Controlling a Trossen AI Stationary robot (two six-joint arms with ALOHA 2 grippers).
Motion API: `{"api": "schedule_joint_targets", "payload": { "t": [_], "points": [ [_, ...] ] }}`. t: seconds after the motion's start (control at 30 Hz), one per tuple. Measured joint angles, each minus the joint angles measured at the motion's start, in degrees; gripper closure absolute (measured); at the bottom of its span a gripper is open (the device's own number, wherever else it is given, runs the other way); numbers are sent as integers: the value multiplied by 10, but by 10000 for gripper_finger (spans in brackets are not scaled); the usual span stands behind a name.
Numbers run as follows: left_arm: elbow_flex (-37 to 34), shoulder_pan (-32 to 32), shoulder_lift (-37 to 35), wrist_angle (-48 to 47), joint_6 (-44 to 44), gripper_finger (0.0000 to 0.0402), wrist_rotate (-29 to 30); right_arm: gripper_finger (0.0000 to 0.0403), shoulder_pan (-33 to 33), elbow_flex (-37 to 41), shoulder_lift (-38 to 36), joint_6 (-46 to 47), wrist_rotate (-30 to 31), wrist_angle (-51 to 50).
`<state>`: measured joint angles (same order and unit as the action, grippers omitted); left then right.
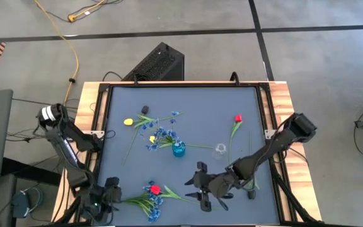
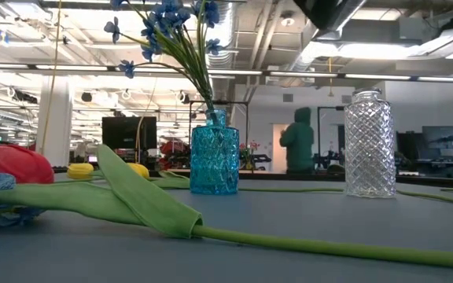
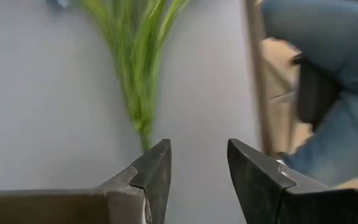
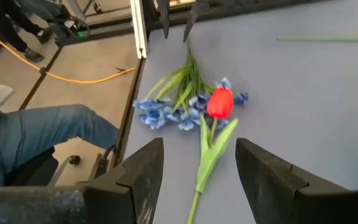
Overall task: Sort flowers into vase by color
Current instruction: Put the blue flowers into the blue vase
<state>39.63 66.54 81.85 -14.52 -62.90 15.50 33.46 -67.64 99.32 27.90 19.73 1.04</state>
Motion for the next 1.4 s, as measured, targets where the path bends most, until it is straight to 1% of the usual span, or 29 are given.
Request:
{"api": "schedule_joint_targets", "payload": {
  "t": [0.13, 0.2, 0.27, 0.33, 0.53, 0.67, 0.8, 0.87, 0.93, 1.0, 1.1, 1.13, 1.17, 1.23, 1.4],
  "points": [
    [0, -10, 34, 1, 32, 232, 21, 178, -1, 0, 13, 6, 9, 13],
    [0, -16, 42, -1, 42, 218, 21, 178, -1, 0, 15, 4, 12, 14],
    [0, -22, 45, 2, 46, 206, 4, 178, -1, 0, 15, 4, 13, 16],
    [0, -27, 45, -1, 46, 198, 0, 178, -2, 0, 15, 3, 15, 17],
    [-1, -26, 55, 19, 48, 193, 53, 178, -2, 0, 15, 1, 15, 15],
    [-1, -20, 96, 55, 48, 193, 45, 178, -2, 0, 15, -1, 15, 13],
    [1, -16, 130, 83, 39, 194, 55, 178, -2, 0, 15, -22, 15, 12],
    [4, -15, 136, 87, 40, 205, 61, 178, -5, 0, 15, -27, 14, 12],
    [10, -15, 138, 81, 46, 231, 62, 178, -6, 0, 15, -28, 15, 11],
    [17, -15, 136, 72, 55, 274, 63, 178, -6, 0, 15, -29, 15, 11],
    [26, -16, 138, 64, 69, 357, 68, 178, -6, 0, 15, -29, 15, 11],
    [30, -16, 138, 58, 69, 377, 72, 178, -6, 0, 15, -29, 14, 11],
    [33, -16, 138, 53, 69, 385, 78, 178, -6, 0, 15, -29, 14, 11],
    [39, -16, 139, 44, 78, 387, 101, 178, -6, 0, 15, -29, 14, 12],
    [66, -21, 140, 44, 149, 390, 166, 178, -4, 0, 11, -29, 6, 17]
  ]
}}
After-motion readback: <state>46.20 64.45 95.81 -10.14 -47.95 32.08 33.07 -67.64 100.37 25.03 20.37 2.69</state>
